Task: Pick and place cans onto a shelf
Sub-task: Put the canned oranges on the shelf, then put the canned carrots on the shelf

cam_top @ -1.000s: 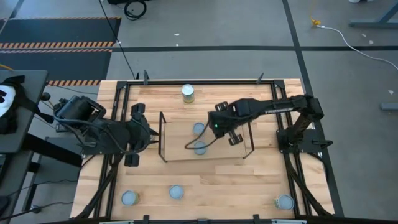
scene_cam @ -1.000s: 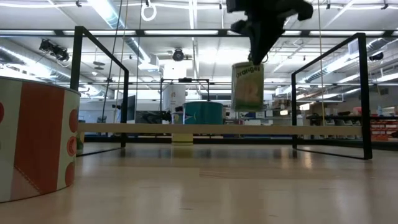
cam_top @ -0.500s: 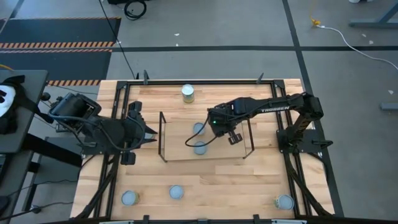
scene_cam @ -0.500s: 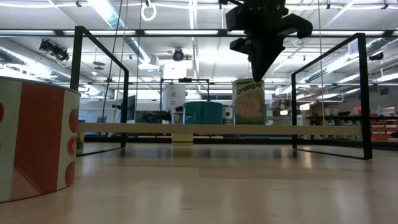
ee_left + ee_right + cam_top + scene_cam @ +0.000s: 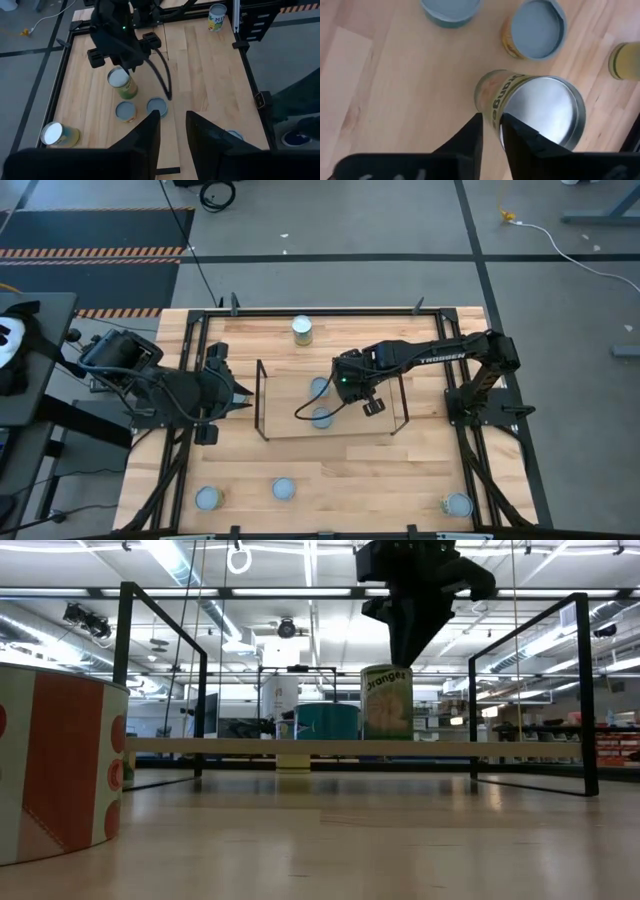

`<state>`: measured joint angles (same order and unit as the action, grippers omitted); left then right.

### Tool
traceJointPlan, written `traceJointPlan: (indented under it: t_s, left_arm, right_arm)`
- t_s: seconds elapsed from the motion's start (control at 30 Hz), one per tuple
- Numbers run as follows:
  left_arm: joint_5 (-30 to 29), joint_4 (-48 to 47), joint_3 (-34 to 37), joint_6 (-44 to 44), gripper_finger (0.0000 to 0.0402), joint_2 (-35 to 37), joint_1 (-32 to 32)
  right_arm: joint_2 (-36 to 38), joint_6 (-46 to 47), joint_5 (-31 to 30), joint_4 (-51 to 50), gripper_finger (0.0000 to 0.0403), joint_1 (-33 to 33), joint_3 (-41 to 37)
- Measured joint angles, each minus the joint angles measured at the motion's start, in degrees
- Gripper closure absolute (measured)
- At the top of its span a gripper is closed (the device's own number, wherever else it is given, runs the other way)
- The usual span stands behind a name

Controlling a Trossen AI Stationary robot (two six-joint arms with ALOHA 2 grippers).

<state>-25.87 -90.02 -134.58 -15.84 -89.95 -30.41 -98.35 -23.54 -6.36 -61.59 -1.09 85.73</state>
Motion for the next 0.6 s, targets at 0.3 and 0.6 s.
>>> traceJointPlan:
  t_s: [0.3, 0.6]
  left_arm:
    - [-7.01, 0.65, 0.0, 5.89, 0.0303, 0.0, 3.68]
    - [-7.34, 6.06, 0.0, 11.07, 0.0303, -0.02, 14.18]
  right_arm:
    - [0.1, 6.58, -4.4, -2.65, 0.0287, -3.51, 9.68]
    - [1.04, 15.07, -7.95, -8.97, 0.0283, -7.31, 22.61]
